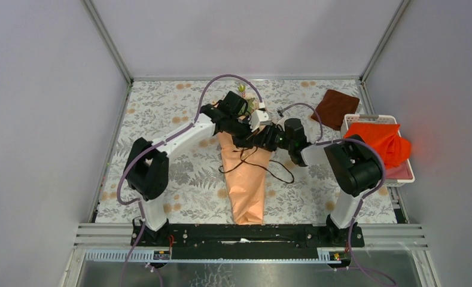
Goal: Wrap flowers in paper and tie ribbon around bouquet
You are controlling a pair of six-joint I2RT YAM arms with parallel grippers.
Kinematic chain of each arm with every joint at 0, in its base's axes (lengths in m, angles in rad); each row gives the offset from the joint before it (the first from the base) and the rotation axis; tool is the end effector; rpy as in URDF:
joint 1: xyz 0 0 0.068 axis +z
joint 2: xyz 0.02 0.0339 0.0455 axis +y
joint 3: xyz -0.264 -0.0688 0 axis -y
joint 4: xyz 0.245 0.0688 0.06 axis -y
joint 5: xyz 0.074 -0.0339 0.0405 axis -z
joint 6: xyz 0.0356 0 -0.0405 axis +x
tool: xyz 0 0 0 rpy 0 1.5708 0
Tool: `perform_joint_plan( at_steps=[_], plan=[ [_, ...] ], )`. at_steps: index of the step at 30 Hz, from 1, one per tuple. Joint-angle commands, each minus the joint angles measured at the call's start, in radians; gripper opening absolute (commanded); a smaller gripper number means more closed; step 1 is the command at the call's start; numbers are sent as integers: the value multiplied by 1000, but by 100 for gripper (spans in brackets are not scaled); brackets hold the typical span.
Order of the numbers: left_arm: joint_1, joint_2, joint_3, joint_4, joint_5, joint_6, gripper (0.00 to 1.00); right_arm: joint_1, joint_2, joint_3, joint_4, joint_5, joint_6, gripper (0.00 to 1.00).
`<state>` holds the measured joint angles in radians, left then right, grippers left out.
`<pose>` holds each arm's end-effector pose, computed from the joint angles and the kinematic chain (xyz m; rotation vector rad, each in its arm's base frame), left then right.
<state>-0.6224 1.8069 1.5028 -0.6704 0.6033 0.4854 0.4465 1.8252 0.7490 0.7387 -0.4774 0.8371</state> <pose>0.3063 -0.2446 0.2686 1.5012 1.9779 -0.8193 0.3133 0.1681 0.1469 0.0514 2.0985 1.2810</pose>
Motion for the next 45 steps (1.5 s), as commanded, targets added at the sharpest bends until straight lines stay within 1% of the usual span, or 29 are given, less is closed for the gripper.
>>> perform_joint_plan(
  at_steps=[1,4,10,13,16,22,24,30,32,34,35,38,39,40,41,42,43,45],
  plan=[
    [42,29,-11,169,-18,-91,0,-19,-86,-38,65,-69,28,39],
    [61,57,2,205,-30,-132,0,-19,-117,-86,66,-54,30,40],
    [61,113,28,207,-49,-143,0,-19,-219,-157,41,13,-4,40],
    [61,136,33,207,-57,-149,0,-19,-281,-176,18,38,-35,43],
    [60,154,39,208,-63,-152,0,-19,-318,-182,18,31,-45,48],
    [55,170,48,211,-68,-156,0,-10,-275,-169,54,37,-7,56],
    [54,172,47,210,-65,-157,0,-3,-246,-150,50,45,0,56],
    [53,177,43,213,-67,-160,0,37,-142,-82,24,43,9,52],
    [53,178,42,213,-66,-161,0,38,-117,-79,54,38,28,50],
    [54,179,39,213,-62,-160,0,38,-100,-78,73,39,37,43],
    [53,180,37,214,-62,-157,0,38,-93,-75,74,41,41,37],
    [53,177,31,209,-66,-142,0,38,-82,-72,41,63,43,13],
    [53,175,32,203,-68,-134,0,38,-81,-73,26,75,39,8],
    [53,172,32,196,-70,-122,2,37,-81,-77,16,87,36,4],
    [53,165,31,190,-72,-109,12,36,-81,-80,7,95,34,1],
    [53,159,30,181,-72,-92,19,33,-80,-84,4,101,35,0],
    [53,150,29,172,-72,-74,23,30,-79,-87,2,102,36,0],
    [53,134,28,151,-76,-33,24,25,-77,-92,3,101,34,0]
  ],
)
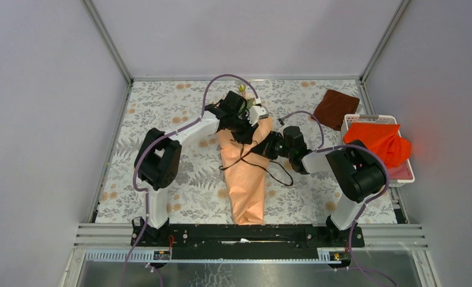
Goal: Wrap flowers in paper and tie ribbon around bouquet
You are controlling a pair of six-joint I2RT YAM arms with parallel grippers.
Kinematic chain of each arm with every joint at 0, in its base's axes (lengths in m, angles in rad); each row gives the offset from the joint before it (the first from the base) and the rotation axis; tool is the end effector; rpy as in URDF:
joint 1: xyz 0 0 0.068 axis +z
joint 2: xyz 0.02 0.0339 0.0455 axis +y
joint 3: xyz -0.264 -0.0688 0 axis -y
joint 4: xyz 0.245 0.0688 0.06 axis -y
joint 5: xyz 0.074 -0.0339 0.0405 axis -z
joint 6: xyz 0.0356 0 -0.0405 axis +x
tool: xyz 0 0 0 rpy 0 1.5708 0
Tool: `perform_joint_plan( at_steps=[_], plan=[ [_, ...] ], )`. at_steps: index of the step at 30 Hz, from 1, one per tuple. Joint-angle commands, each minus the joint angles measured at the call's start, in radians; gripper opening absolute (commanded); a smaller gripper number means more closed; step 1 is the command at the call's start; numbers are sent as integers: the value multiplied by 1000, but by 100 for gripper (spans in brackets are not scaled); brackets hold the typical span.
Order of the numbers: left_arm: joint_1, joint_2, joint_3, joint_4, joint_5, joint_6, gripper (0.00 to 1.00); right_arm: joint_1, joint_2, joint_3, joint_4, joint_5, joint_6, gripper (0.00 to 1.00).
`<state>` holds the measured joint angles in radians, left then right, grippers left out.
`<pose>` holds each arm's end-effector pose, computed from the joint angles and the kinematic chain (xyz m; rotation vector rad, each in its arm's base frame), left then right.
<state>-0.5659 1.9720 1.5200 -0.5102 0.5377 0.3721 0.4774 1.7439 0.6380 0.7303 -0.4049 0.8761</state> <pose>0.3528 -0.2457 0.2177 1.3164 2.1217 -0.7578 0.2851 0.1633 0.1423 0.1297 2.1393 1.2444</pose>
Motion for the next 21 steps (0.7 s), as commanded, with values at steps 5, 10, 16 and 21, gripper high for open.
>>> perform_joint_plan(
  at_steps=[5,10,16,21],
  plan=[
    [-3,-61,33,-88,-3,204,44,-12,6,21,-6,27,-6,0],
    [-7,-158,-23,-279,141,656,67,-19,8,30,-39,22,-12,0],
    [-26,-183,-166,-250,90,1019,89,-19,9,40,-62,21,-19,0],
    [-28,-146,-196,-108,54,999,82,-19,18,52,-73,3,-20,0]
  ],
)
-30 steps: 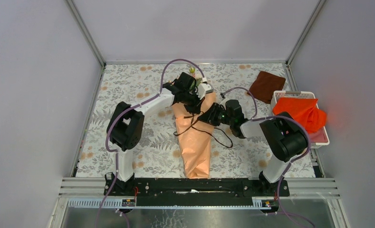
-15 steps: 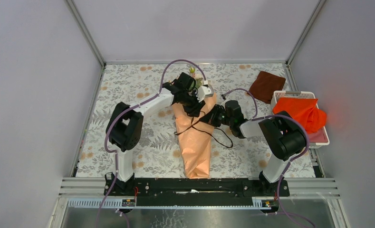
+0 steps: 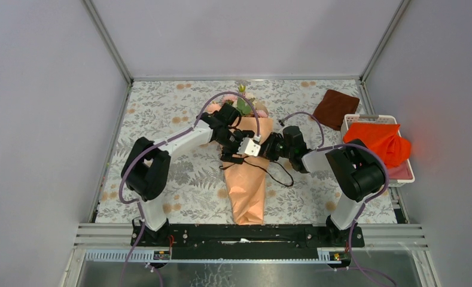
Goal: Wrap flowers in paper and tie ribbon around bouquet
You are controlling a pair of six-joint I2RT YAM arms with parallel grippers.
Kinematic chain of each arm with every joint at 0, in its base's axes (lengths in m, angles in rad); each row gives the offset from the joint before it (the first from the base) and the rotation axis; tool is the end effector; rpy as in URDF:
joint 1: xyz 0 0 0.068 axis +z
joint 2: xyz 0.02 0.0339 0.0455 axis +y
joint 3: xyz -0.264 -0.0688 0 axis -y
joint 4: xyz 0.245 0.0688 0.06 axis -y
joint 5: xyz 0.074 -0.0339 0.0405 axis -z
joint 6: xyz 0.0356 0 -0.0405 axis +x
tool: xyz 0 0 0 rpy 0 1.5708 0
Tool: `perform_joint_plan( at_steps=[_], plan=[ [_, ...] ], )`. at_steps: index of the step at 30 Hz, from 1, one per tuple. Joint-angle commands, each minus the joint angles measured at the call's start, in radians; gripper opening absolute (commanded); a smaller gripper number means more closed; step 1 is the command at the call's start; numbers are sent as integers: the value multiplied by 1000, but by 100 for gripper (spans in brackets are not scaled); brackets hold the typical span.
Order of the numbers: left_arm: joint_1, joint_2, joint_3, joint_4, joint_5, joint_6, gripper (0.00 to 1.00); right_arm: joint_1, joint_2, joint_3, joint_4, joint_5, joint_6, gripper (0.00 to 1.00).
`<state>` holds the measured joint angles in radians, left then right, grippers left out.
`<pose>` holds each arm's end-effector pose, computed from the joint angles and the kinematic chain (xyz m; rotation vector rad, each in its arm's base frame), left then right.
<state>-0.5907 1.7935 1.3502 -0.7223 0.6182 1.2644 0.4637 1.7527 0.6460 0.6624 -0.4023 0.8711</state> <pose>0.2925 -0.2210 0.2254 2.1010 1.3698 -0.5844 0.2867 0.1589 0.1350 0.1670 2.2040 1.2079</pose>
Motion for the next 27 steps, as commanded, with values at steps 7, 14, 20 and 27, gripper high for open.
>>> perform_joint_plan(
  at_steps=[7,14,20,27],
  plan=[
    [-38,58,-50,114,-71,105,71,-5,13,48,-11,-6,-22,0],
    [-53,104,-32,113,-127,56,50,-5,20,54,-16,-14,-26,0],
    [-55,87,-68,158,-149,57,27,-5,19,48,-16,-16,-26,0],
    [-57,45,-88,190,-134,23,0,-5,24,51,-39,-30,-41,0]
  ],
)
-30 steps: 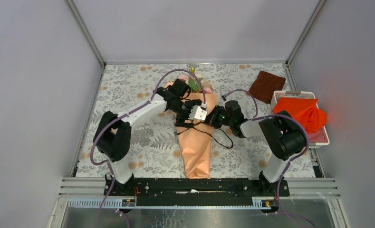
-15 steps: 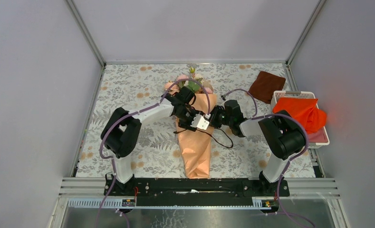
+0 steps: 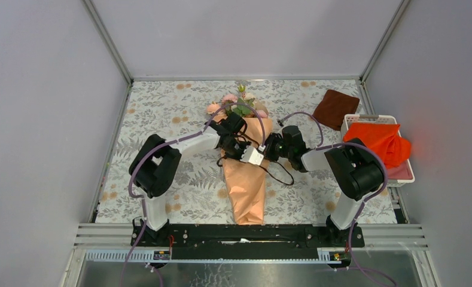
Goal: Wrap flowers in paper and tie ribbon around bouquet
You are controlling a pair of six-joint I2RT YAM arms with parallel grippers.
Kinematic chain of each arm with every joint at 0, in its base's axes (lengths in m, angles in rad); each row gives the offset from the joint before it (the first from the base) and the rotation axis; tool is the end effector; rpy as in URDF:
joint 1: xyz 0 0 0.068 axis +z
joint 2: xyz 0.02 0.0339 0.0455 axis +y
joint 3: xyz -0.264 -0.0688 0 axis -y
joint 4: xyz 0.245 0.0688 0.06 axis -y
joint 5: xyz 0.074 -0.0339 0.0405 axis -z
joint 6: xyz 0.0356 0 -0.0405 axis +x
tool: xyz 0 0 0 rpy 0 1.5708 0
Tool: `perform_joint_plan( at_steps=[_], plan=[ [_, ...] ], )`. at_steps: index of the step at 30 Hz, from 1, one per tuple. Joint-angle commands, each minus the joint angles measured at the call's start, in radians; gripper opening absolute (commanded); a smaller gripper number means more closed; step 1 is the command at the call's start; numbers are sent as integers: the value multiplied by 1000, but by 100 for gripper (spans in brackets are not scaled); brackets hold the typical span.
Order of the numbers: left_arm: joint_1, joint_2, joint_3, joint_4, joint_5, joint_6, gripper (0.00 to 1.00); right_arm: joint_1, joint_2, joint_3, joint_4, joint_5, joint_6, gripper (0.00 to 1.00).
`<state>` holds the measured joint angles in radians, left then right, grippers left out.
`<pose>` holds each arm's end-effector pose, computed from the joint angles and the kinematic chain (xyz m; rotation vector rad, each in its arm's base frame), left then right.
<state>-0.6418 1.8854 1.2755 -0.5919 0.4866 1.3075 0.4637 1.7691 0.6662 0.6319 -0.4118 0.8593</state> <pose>0.2904 -0.2378 0.1750 2.2221 1.3620 -0.4520 0.2897 0.1608 0.1323 0.1575 2.2317 1.2013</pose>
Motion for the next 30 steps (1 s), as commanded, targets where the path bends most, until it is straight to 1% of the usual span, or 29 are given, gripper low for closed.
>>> perform_joint_plan(
  at_steps=[1,10,11,16,17,19,22,23,25,26,28,30],
  plan=[
    [-6,-53,-13,67,-3,-33,0,-5,9,32,-19,-30,-37,0],
    [11,-128,1,217,-2,-262,0,-5,-24,77,-243,-147,-182,0],
    [15,-128,5,223,2,-285,0,-5,-29,86,-265,-177,-201,1],
    [29,-101,29,231,0,-389,0,-6,-66,124,-381,-283,-282,14],
    [31,-93,30,231,-3,-399,0,-7,-86,130,-413,-282,-300,14],
    [32,-85,22,221,-3,-387,0,-9,-117,139,-471,-231,-329,14],
    [35,-89,12,163,42,-305,0,-20,-116,150,-502,-199,-336,10],
    [36,-92,20,114,71,-258,7,-21,-106,154,-503,-199,-333,9],
    [34,-82,54,-19,122,-154,26,-24,-86,161,-496,-199,-319,6],
    [32,-80,60,-69,139,-123,34,-26,-76,163,-488,-199,-311,5],
    [22,-79,49,-74,146,-97,42,-28,-62,166,-465,-200,-292,3],
    [10,-79,22,-57,143,-72,47,-30,-50,170,-450,-202,-271,2]
  ],
)
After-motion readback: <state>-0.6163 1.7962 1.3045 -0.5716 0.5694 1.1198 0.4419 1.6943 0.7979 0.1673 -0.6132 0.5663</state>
